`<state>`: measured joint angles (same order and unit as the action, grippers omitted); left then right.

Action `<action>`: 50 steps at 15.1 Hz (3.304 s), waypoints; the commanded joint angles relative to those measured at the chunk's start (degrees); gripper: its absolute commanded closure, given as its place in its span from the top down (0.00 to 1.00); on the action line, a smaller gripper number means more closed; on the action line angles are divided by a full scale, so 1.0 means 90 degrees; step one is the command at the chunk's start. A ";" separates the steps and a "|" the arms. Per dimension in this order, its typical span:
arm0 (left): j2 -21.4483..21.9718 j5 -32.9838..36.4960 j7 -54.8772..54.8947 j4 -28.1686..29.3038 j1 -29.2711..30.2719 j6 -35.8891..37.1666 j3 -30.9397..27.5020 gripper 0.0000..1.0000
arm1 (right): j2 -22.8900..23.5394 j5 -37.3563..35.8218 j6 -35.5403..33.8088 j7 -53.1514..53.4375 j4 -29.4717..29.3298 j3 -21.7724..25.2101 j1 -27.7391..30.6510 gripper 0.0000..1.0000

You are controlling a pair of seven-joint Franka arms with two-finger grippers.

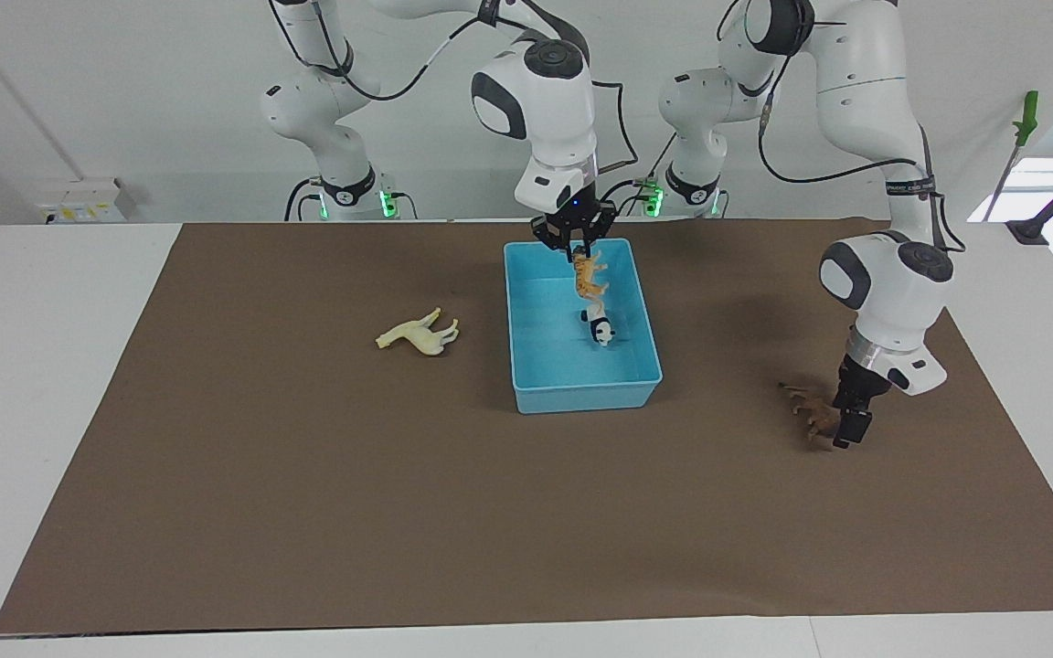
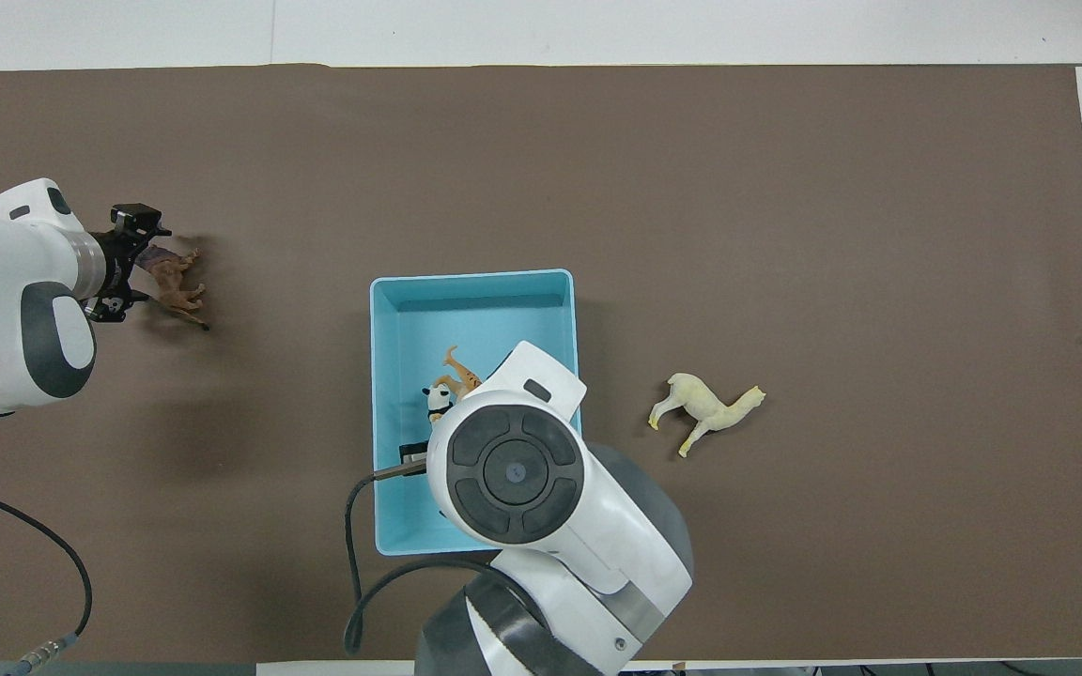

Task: Put all toys into storage box
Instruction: 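Release the tiger into the box with the right gripper while the left lifts the horse, then lower the horse into the box and open the left gripper, then withdraw the left gripper while the right gripper grasps the llama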

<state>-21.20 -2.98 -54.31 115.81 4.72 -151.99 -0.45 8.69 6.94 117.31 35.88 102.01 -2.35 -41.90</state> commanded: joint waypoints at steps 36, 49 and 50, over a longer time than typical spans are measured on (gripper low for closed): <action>0.2803 0.0097 -0.0474 -0.0522 -0.2842 0.4209 -0.0057 1.00 | -0.0779 -0.1093 0.2737 -1.3929 0.3850 0.0017 0.2918 0.97; 0.2932 0.0253 0.6598 -0.2652 -0.1121 0.7688 -0.0370 1.00 | -0.0916 -0.1093 0.3362 -1.3919 0.4408 0.0027 0.2917 0.99; 0.2883 0.0282 0.6630 -0.2730 -0.1130 0.7659 -0.0341 1.00 | -0.0916 -0.1093 0.3362 -1.3919 0.4408 0.0027 0.2898 1.00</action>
<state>5.09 -1.80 0.13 93.03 -6.14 -84.71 -3.91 1.33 -2.11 146.37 -89.37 140.13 -1.83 -16.12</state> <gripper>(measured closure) 0.000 0.181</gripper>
